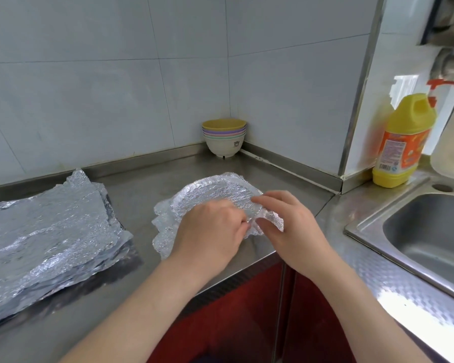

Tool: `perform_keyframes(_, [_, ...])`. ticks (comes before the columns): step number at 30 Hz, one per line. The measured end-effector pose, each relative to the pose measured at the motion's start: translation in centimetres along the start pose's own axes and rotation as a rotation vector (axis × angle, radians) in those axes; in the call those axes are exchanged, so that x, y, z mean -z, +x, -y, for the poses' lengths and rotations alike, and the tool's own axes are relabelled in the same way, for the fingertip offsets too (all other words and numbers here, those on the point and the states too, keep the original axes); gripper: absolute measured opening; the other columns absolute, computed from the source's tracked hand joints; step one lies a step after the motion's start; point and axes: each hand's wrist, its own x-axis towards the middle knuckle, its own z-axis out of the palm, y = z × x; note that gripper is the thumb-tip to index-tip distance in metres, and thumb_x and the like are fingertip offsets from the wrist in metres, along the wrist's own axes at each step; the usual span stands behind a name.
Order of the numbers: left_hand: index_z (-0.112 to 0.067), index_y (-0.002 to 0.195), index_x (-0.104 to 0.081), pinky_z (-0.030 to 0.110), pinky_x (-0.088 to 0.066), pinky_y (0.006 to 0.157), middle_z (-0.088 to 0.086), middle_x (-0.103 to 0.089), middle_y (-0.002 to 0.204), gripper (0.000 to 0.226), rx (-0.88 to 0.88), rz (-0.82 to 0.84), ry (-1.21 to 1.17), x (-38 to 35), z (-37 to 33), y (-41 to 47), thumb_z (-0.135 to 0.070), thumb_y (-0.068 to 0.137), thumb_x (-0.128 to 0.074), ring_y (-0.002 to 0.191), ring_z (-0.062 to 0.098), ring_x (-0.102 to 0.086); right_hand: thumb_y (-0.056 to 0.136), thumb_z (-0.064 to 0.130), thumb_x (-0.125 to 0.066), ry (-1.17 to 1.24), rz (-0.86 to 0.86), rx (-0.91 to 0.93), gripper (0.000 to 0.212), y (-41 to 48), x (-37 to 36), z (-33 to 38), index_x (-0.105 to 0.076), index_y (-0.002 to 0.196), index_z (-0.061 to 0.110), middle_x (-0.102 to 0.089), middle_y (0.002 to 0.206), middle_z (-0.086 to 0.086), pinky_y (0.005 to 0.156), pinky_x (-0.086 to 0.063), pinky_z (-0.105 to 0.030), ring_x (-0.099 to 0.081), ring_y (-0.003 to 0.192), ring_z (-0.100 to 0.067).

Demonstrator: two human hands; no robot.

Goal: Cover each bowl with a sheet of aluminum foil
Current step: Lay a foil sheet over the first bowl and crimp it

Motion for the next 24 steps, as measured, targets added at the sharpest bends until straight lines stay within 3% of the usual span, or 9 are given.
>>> perform_keyframes(2, [-0.022,0.08,-0.072,0.034,-0.048,0.065,-0.006,-0.062,0.077,0.021,0.012,-0.008,0.021,0.2,0.6,-0.1,-0.036,0.089,-0.058,0.078,0.019,-0.059,0.091,0.016,-0.063,0.001,0.02,-0.034,0.05,0.1,0.1,-0.2,-0.05,0.139,0.023,-0.045,0.14,0.007,0.107,-0.033,-0.025,-0.041,0.131,-0.01])
perform_keyframes(4, [-0.023,0.076,-0.071,0.033,-0.049,0.065,-0.008,-0.062,0.076,0.019,0.055,-0.018,0.018,0.4,1.5,-0.3,-0.034,0.084,-0.057,0.078,0.017,-0.059,0.094,0.021,-0.059,0.036,0.097,-0.061,0.053,0.1,0.2,-0.1,-0.039,0.143,0.027,-0.035,0.145,0.019,0.111,-0.024,-0.018,-0.029,0.136,0.001])
perform_keyframes(6, [-0.025,0.077,-0.071,0.033,-0.05,0.066,-0.01,-0.063,0.076,0.023,0.086,-0.037,-0.004,0.4,1.9,-0.3,-0.037,0.081,-0.052,0.079,0.016,-0.059,0.095,0.017,-0.057,0.168,0.141,-0.107,0.047,0.0,0.0,0.2,-0.036,0.13,0.04,-0.036,0.125,0.039,0.094,-0.023,0.003,-0.035,0.113,0.025])
perform_keyframes(7, [-0.026,0.08,-0.072,0.033,-0.05,0.067,-0.01,-0.063,0.077,0.025,0.096,-0.042,-0.022,0.4,1.7,-0.2,-0.041,0.082,-0.052,0.08,0.015,-0.058,0.095,0.012,-0.058,0.242,0.124,-0.136,0.047,0.0,-0.2,0.4,-0.037,0.121,0.045,-0.04,0.113,0.042,0.084,-0.027,0.006,-0.042,0.098,0.028])
perform_keyframes(11, [-0.025,0.093,-0.074,0.031,-0.044,0.072,-0.007,-0.063,0.086,0.024,0.099,-0.042,-0.026,-0.7,1.2,0.7,-0.045,0.089,-0.06,0.087,0.016,-0.057,0.092,0.005,-0.053,0.346,0.019,-0.179,0.039,0.0,-1.4,0.5,-0.056,0.106,0.041,-0.065,0.09,0.017,0.067,-0.039,-0.005,-0.057,0.073,0.007])
perform_keyframes(15, [-0.017,0.075,-0.072,0.033,-0.047,0.061,-0.002,-0.059,0.07,0.022,0.04,-0.072,0.005,-1.7,1.6,1.2,-0.034,0.085,-0.063,0.069,0.022,-0.058,0.096,0.02,-0.053,0.299,-0.038,-0.294,0.037,0.4,-3.6,-0.3,-0.055,0.133,0.024,-0.058,0.117,0.016,0.088,-0.038,-0.016,-0.053,0.102,0.0])
perform_keyframes(16, [-0.016,0.071,-0.071,0.032,-0.047,0.058,-0.002,-0.057,0.067,0.023,0.029,-0.078,0.013,-1.8,1.7,1.2,-0.033,0.084,-0.062,0.065,0.022,-0.058,0.096,0.024,-0.052,0.281,-0.058,-0.307,0.038,0.5,-4.1,-0.4,-0.054,0.134,0.022,-0.059,0.113,0.015,0.087,-0.04,-0.02,-0.055,0.098,-0.004])
perform_keyframes(20, [-0.015,0.066,-0.067,0.032,-0.046,0.053,-0.002,-0.055,0.062,0.027,0.013,-0.096,-0.003,-2.2,1.9,1.5,-0.033,0.084,-0.058,0.059,0.021,-0.055,0.094,0.023,-0.048,0.161,-0.197,-0.289,0.017,1.0,-5.6,0.2,-0.063,0.087,0.02,-0.057,0.062,0.004,0.062,-0.043,-0.036,-0.044,0.057,-0.015])
perform_keyframes(24, [-0.016,0.061,-0.063,0.028,-0.042,0.051,-0.002,-0.051,0.06,0.032,0.008,-0.117,-0.017,-2.5,1.9,1.5,-0.035,0.083,-0.051,0.057,0.02,-0.052,0.095,0.017,-0.045,0.163,-0.237,-0.361,0.023,1.1,-6.4,1.4,-0.054,0.074,0.014,-0.051,0.055,0.002,0.059,-0.039,-0.036,-0.04,0.053,-0.015])
